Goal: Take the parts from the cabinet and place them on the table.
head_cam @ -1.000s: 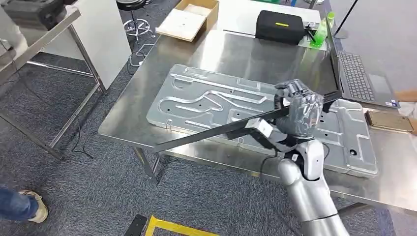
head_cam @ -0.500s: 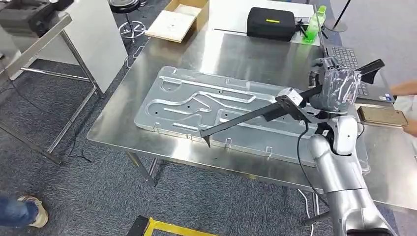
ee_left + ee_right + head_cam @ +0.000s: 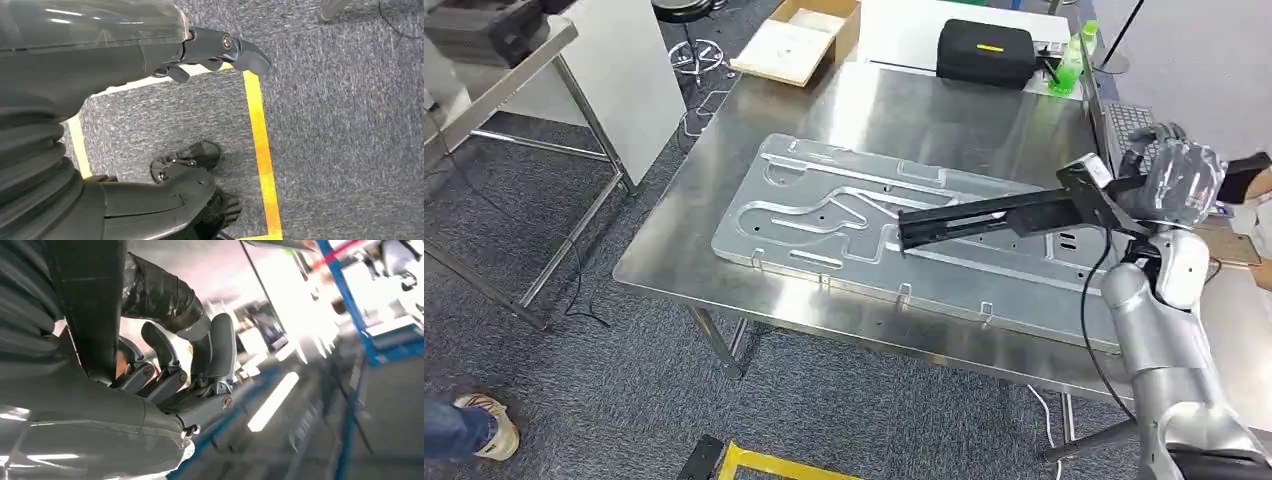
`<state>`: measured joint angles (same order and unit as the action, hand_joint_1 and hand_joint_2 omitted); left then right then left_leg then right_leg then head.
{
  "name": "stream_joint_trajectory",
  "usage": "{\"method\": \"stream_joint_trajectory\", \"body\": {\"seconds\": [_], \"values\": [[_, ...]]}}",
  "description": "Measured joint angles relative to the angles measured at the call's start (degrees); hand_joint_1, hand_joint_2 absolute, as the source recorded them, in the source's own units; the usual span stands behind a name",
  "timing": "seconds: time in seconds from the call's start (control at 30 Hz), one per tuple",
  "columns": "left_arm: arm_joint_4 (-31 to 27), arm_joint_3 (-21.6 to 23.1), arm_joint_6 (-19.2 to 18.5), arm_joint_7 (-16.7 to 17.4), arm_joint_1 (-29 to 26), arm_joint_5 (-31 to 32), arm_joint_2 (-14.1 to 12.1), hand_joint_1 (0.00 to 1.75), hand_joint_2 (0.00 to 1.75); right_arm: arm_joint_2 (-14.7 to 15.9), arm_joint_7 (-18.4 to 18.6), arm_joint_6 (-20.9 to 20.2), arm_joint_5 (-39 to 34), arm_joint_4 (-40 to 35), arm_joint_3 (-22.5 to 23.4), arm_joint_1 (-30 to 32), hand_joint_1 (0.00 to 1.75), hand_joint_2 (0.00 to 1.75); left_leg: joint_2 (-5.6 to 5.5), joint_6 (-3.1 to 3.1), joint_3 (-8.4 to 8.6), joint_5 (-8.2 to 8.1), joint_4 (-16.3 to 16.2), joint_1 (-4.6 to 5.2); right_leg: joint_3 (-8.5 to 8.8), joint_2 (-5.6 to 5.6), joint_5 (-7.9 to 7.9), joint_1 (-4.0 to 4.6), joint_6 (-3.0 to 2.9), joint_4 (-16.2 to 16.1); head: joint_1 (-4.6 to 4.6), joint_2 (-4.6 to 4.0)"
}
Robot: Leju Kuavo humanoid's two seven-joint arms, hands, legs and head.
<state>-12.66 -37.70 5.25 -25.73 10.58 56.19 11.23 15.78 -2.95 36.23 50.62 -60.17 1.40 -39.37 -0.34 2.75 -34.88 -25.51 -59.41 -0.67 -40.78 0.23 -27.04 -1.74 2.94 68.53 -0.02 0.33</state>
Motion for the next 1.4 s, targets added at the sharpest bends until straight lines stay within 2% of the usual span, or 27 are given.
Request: {"method": "stream_joint_trajectory", "body": {"seconds": [0.03,0.07,0.17,0.23,0.27,0.37,0.4,0.43,0.47,0.53,0.57,0.6,0.67,0.77,0.8,0.87,0.9,0.93,0.97,1.0,1.07,1.1,1.13,1.23,1.27,1.3,1.4], "values": [[0.0,0.02,-0.07,-0.02,0.05,0.0,0.0,0.0,1.75,0.13,0.44,-1.75,-1.62,0.81,0.37,-0.49,1.75,1.75,0.02,-0.32,0.2,-0.21,-0.05,-0.05,2.69,-0.22,2.64,-0.18,0.07,-5.43,-0.02,0.0],[0.0,0.02,-0.22,0.0,0.1,-0.04,-0.02,0.0,1.75,0.13,1.24,-4.32,-4.22,2.37,0.96,-1.23,1.75,1.75,0.1,-0.67,0.14,-0.38,-0.04,0.11,4.17,-0.36,2.2,-0.07,0.16,-8.23,-0.02,0.0],[0.0,0.02,-0.57,-0.06,0.4,-0.28,-0.09,0.0,1.75,0.24,1.95,-9.1,-9.28,6.88,2.42,-2.76,1.75,1.75,0.13,-1.5,0.11,-0.15,0.29,0.21,4.06,-0.22,2.25,0.71,-1.09,-8.76,-0.04,0.0],[0.0,0.02,-0.61,-0.07,0.36,-0.35,-0.09,0.0,1.75,0.24,1.73,-9.43,-9.7,8.1,2.69,-3.15,1.75,1.75,0.14,-2.26,0.05,-0.52,0.2,0.24,4.22,-0.18,2.6,0.24,-2.19,-9.3,-0.13,0.0],[0.0,0.02,-0.61,-0.07,0.4,-0.35,-0.11,0.0,1.75,0.24,1.6,-9.43,-9.77,8.68,2.69,-3.47,0.0,1.75,0.12,-2.38,-0.33,-1.57,-1.06,0.13,4.43,-0.23,2.59,0.43,-2.49,-9.43,-0.02,0.0],[0.0,0.04,-0.61,-0.09,0.35,-0.16,-0.11,0.0,1.75,0.17,1.7,-11.81,-11.72,11.19,2.84,-4.49,0.0,1.75,0.13,-2.13,-6.08,-7.67,-13.56,0.14,4.53,-0.3,2.4,1.08,-3.59,-9.42,-0.11,0.0],[0.0,0.04,-0.61,-0.07,0.26,-0.04,-0.13,0.0,0.0,0.17,1.69,-13.2,-12.56,12.04,2.88,-4.86,0.0,1.75,0.13,-2.04,-7.73,-8.49,-16.79,0.15,4.53,-0.24,2.38,1.36,-3.73,-9.39,-0.11,0.0],[0.0,0.07,-0.61,-0.07,0.2,0.11,-0.15,0.0,0.0,0.17,1.66,-14.02,-13.49,12.89,2.97,-5.35,0.0,1.75,0.13,-1.9,-8.2,-7.96,-17.54,0.17,4.62,-0.17,2.37,1.58,-3.77,-9.38,-0.11,0.0],[0.0,0.11,-0.61,-0.09,0.19,0.15,-0.24,0.0,0.0,0.17,1.62,-14.62,-14.47,13.82,3.17,-6.01,0.0,1.75,0.13,-1.59,-7.34,-6.25,-15.64,0.23,4.77,-0.07,2.3,1.81,-3.87,-9.36,-0.11,0.0],[0.0,0.11,-0.59,-0.09,0.24,-0.28,-0.33,0.0,0.0,0.26,1.47,-16.21,-16.85,16.1,3.63,-7.38,0.0,1.75,0.12,-0.7,-2.49,-1.12,-6.04,0.52,5.16,0.1,2.19,2.16,-3.96,-9.29,-0.11,0.0],[0.0,0.11,-0.53,-0.07,0.3,-0.37,-0.43,0.0,0.0,0.35,1.32,-17.36,-18.11,17.11,3.74,-7.95,0.0,1.75,0.05,-0.13,-0.54,-0.02,-1.91,0.76,5.22,0.14,2.14,2.19,-3.91,-9.22,-0.09,0.0],[0.0,0.13,-0.46,0.02,0.43,-0.37,-0.55,0.0,0.0,0.52,1.31,-18.69,-19.22,18.07,3.91,-8.68,0.0,1.75,0.13,-0.13,0.47,-0.68,-0.28,0.9,4.98,0.23,1.98,2.71,-3.65,-8.92,-0.09,0.0],[0.0,0.13,-0.44,0.11,0.47,-0.42,-0.55,0.0,0.0,1.25,1.34,-21.28,-20.78,19.61,4.37,-10.27,0.0,1.75,0.11,-0.24,0.34,-0.5,-0.24,1.01,4.92,0.34,2.2,2.31,-3.27,-9.07,-0.09,0.0],[0.0,0.13,-0.42,0.2,0.5,-0.44,-0.57,0.0,0.0,2.05,1.47,-22.76,-21.7,21.22,4.72,-10.83,0.0,1.75,0.25,0.37,0.96,0.31,0.99,0.42,4.97,0.34,1.62,2.29,-2.31,-8.53,-0.09,0.0],[0.0,0.13,-0.42,0.2,0.63,-0.44,-0.57,0.0,0.0,2.27,1.55,-22.96,-21.79,21.72,4.81,-11.07,0.0,1.75,0.29,0.66,0.95,0.46,1.17,0.37,3.83,0.24,-0.23,2.12,-1.99,-6.28,0.09,0.0],[0.0,0.13,-0.42,0.2,0.66,-0.44,-0.57,0.0,0.0,2.38,1.6,-22.98,-21.83,22.47,4.89,-11.14,0.0,1.75,0.31,0.76,0.87,0.53,1.16,0.37,-0.02,0.19,-4.48,1.47,-1.32,2.22,0.07,0.0],[0.0,0.13,-0.42,0.24,0.59,-0.44,-0.57,0.0,0.0,2.38,1.6,-22.98,-21.83,22.97,4.92,-11.04,0.0,1.75,0.31,0.75,0.84,0.53,1.14,0.36,-1.96,0.11,-5.76,1.15,-1.02,6.28,0.07,0.0],[0.0,0.13,-0.42,0.28,0.54,-0.44,-0.57,0.0,0.0,2.38,1.69,-23.01,-21.85,23.32,4.96,-11.02,0.0,1.75,0.31,0.74,0.85,0.52,1.13,0.34,-2.66,0.07,-5.6,0.85,-0.77,7.63,0.02,0.0],[0.0,0.13,-0.42,0.33,0.51,-0.44,-0.57,0.0,0.0,2.42,1.86,-23.09,-21.87,23.77,5.05,-10.84,0.0,1.75,0.28,0.68,0.88,0.48,1.09,0.26,-2.13,0.04,-4.24,0.55,-0.55,6.4,0.07,0.0],[0.0,0.13,-0.42,0.35,0.52,-0.44,-0.55,0.0,0.0,2.4,1.86,-23.09,-21.87,24.0,5.07,-10.69,0.0,1.75,0.26,0.53,0.89,0.39,1.01,0.2,-0.4,-0.01,-1.87,0.28,-0.38,2.73,0.02,0.0],[0.0,0.15,-0.42,0.35,0.59,-0.44,-0.55,0.0,0.0,2.42,1.84,-23.11,-21.83,24.21,5.07,-10.71,0.0,1.75,0.21,-0.01,0.87,0.04,0.64,0.13,4.71,-0.36,2.8,-0.24,-0.04,-7.59,0.02,0.0],[0.0,0.15,-0.42,0.33,0.64,-0.44,-0.59,0.0,0.0,2.43,1.84,-23.18,-21.85,24.39,5.07,-10.86,0.0,1.75,0.19,-0.4,0.67,0.02,0.54,0.38,5.48,-0.25,1.46,0.11,-0.1,-8.72,0.07,0.0],[0.0,0.15,-0.44,0.33,0.68,-0.44,-0.59,0.0,0.0,2.45,1.95,-23.49,-22.03,24.52,5.09,-10.93,0.0,1.75,0.08,-0.79,0.48,0.0,0.36,0.51,5.21,-0.1,1.9,0.42,-0.77,-9.23,-0.04,0.0],[0.0,0.15,-0.46,0.35,0.63,-0.48,-0.59,0.0,0.0,2.77,2.87,-26.34,-23.32,25.26,5.09,-11.08,0.0,1.75,0.09,-1.73,0.57,0.08,0.71,0.41,5.08,-0.07,1.99,0.51,-1.71,-9.27,0.0,0.0],[0.0,0.15,-0.48,0.35,0.64,-0.5,-0.61,0.0,0.0,2.8,3.04,-27.37,-23.49,25.5,5.09,-11.22,0.0,0.0,0.14,-2.07,0.25,-0.57,0.23,0.35,5.25,-0.13,2.17,0.18,-2.19,-9.51,-0.02,0.0],[0.0,0.15,-0.52,0.33,0.68,-0.52,-0.61,0.0,0.0,2.93,3.26,-28.45,-23.49,25.77,5.09,-11.58,0.0,0.0,0.14,-2.14,-0.51,-2.08,-1.86,0.31,5.26,-0.12,2.12,0.28,-2.68,-9.54,0.0,0.0],[0.0,0.15,-0.74,0.33,0.56,-0.55,-0.61,0.0,0.0,3.28,4.24,-33.87,-23.51,27.53,5.09,-12.49,0.0,0.0,0.14,-2.05,-6.62,-8.01,-14.99,0.3,5.27,-0.18,1.99,0.9,-3.4,-9.52,-0.04,0.0]]}}
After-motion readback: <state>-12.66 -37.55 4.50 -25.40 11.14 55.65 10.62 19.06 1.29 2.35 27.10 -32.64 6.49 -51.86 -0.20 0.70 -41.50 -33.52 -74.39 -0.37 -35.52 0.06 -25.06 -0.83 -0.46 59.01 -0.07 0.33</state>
